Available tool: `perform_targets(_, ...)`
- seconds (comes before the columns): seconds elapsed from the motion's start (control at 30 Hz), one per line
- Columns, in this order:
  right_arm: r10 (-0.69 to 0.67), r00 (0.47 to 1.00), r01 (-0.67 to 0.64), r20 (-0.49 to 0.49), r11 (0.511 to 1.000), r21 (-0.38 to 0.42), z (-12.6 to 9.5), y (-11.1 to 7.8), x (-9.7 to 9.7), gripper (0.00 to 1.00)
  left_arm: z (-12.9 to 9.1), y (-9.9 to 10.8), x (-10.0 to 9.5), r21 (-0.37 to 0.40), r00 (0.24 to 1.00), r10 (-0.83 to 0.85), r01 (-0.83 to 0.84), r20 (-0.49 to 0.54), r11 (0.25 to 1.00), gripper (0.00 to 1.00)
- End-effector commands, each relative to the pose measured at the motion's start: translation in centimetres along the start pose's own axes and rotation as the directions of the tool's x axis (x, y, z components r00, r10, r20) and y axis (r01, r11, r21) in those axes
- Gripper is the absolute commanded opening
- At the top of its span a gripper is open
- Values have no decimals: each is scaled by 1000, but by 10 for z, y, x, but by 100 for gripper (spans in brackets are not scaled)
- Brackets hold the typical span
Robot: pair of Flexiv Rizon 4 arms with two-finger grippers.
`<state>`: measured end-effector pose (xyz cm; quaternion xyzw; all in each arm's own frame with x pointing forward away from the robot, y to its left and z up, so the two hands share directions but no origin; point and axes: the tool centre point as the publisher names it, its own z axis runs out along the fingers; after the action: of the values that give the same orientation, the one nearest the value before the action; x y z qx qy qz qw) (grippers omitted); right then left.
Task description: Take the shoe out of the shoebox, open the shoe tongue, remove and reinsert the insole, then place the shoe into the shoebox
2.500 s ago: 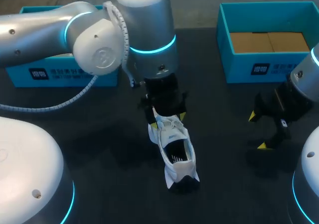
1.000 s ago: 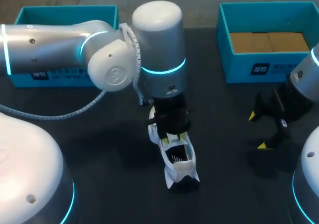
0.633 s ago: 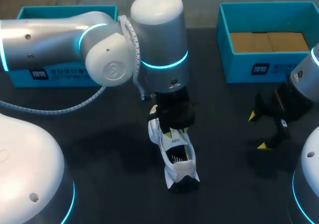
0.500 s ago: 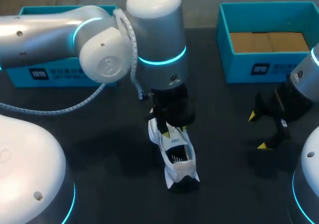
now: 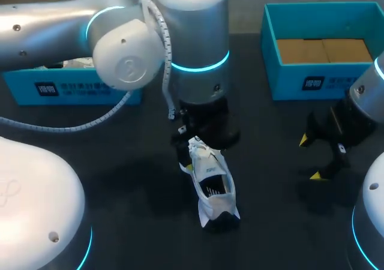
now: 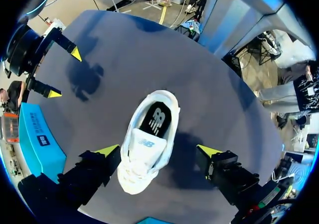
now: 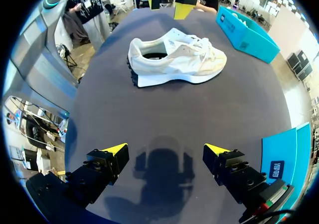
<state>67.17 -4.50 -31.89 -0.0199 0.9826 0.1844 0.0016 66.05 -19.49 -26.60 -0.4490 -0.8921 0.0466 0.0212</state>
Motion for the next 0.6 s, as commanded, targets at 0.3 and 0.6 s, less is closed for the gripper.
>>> perform_targets(0.3, 1, 1000, -1, 1, 1000, 3, 1, 1, 1, 100, -3, -28, 10, 116, 883, -469, 465, 10, 878, 100)
perform_targets(0.6, 1, 1000, -1, 1, 1000, 3, 1, 1, 1, 100, -8, -35, 17, 16, 739, -667, 669, 96, 743, 100)
